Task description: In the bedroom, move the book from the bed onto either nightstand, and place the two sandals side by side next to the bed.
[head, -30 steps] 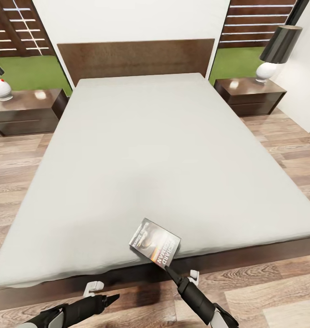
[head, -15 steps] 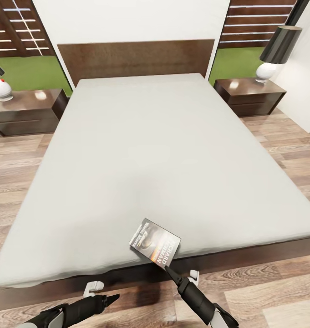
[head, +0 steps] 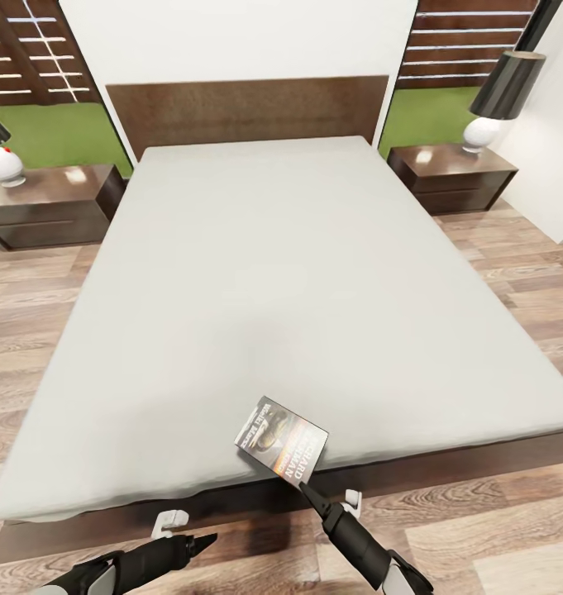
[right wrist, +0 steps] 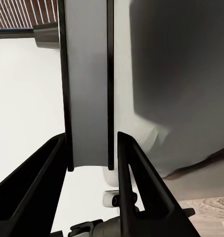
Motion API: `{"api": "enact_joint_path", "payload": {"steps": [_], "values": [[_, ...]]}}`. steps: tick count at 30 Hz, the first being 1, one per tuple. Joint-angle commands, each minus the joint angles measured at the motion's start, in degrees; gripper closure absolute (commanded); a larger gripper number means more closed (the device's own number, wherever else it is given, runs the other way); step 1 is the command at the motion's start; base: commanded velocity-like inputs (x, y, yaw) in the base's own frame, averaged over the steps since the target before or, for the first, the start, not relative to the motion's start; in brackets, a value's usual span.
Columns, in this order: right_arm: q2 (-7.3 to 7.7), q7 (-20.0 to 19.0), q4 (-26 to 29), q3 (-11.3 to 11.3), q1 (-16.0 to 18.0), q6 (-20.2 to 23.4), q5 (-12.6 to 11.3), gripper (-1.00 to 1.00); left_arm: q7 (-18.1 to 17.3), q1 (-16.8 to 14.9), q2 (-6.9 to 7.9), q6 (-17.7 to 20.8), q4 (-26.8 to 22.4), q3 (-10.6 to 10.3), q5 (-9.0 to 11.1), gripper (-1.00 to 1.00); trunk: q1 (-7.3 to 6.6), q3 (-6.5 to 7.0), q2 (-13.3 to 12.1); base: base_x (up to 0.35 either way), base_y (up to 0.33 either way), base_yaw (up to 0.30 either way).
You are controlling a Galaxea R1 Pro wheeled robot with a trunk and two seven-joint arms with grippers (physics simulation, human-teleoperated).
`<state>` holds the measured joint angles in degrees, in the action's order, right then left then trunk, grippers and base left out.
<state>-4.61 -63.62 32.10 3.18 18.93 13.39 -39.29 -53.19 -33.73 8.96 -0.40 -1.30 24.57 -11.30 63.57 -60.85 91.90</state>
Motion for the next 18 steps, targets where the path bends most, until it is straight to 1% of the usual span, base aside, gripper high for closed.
{"api": "enact_joint_path", "payload": {"steps": [1, 18], "values": [[-0.05, -0.2, 0.0, 0.3, 0.0, 0.6, -0.1, 1.00, -0.2, 0.0, 0.01, 0.0, 0.0, 0.5, -0.6, -1.00, -0.23, 0.16, -0.4, 0.000, 0.000, 0.000], [-0.05, -0.2, 0.0, 0.3, 0.0, 0.6, -0.1, 1.00, -0.2, 0.0, 0.01, 0.0, 0.0, 0.5, -0.6, -1.00, -3.96, 3.21, -7.2, 0.000, 0.000, 0.000]]}}
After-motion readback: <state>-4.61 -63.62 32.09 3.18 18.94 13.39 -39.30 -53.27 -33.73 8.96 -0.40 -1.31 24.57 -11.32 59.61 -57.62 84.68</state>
